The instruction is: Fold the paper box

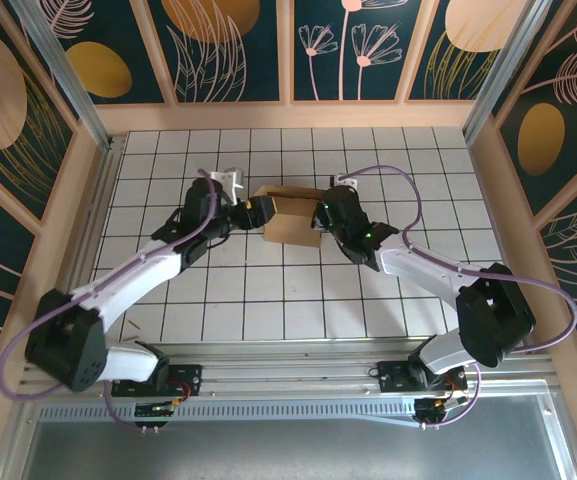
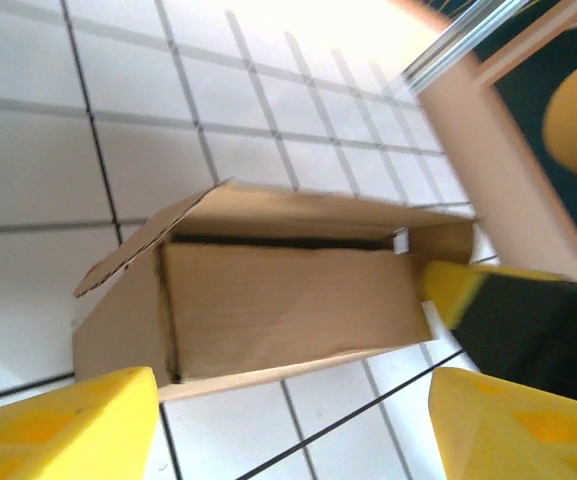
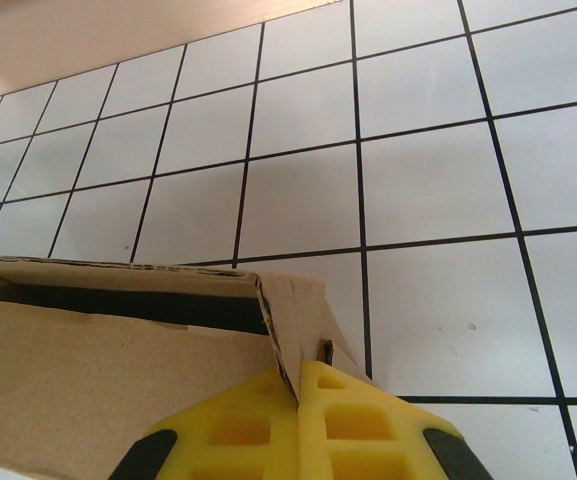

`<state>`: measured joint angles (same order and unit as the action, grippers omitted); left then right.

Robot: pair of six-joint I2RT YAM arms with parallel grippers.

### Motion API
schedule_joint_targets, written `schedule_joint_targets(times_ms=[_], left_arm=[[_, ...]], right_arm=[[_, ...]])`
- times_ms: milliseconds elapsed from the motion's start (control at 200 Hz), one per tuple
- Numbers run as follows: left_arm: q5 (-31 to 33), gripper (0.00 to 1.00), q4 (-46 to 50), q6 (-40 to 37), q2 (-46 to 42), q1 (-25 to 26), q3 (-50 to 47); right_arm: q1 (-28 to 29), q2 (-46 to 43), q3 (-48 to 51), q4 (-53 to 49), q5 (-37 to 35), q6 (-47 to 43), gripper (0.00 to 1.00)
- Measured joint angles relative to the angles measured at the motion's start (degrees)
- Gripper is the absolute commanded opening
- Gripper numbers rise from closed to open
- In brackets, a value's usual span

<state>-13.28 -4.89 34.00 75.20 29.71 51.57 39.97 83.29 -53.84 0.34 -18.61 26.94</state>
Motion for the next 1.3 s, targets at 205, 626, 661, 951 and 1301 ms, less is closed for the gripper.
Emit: schedule_joint_targets(times_ms=[205,626,661,951,1301], left_arm=[[10.4,0.58,5.4,-17.0,-10.5,-0.2,2.4],[-6.8,0.53,20.2,-39.2,5.3,-9.6,12.9],[-7.4,0.51,20.5,-39.7,6.3,-10.0,13.0],[-10.8,0.46,20.1,-39.8,10.4,-10.2,13.2],[-13.0,0.19,17.1,-37.0,13.1,-10.2,13.3]], right_arm=[[0.2,-0.2,0.0,-0.3,0.1,-1.8,0.02],[0.2,0.7,-2.0,-2.3,2.7,-4.2,0.02],[0.2,0.9,-2.1,-2.3,2.8,-4.3,0.02],[0.2,1.2,-2.9,-2.8,3.7,-5.0,0.02],[0.3,1.4,-3.2,-3.3,3.7,-5.4,0.02]])
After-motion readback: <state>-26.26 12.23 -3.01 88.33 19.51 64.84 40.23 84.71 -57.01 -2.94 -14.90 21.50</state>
